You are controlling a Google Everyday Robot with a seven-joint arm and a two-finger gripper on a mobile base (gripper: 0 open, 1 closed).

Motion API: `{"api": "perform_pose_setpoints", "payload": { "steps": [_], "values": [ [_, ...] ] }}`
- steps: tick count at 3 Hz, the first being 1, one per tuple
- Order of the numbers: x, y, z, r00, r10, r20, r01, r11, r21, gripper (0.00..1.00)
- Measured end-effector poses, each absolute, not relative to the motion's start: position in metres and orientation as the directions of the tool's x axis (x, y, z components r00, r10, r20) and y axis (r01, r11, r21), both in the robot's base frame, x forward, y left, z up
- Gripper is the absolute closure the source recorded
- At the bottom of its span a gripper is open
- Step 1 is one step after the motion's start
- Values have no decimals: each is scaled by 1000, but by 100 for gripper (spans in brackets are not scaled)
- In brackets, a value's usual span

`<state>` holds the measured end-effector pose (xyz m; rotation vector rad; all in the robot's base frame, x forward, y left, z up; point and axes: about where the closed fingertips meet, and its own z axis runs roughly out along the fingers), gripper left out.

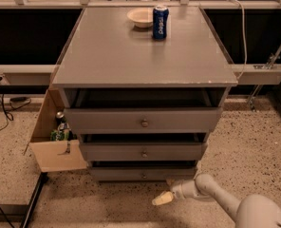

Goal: Close bottom drawer

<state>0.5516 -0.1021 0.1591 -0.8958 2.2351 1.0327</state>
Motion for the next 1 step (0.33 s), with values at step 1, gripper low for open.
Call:
{"api": "perform_pose_setpoints", "payload": {
  "steps": [1],
  "values": [
    [552, -102, 159, -649, -348, -677, -741, 492, 457, 0]
  ]
}}
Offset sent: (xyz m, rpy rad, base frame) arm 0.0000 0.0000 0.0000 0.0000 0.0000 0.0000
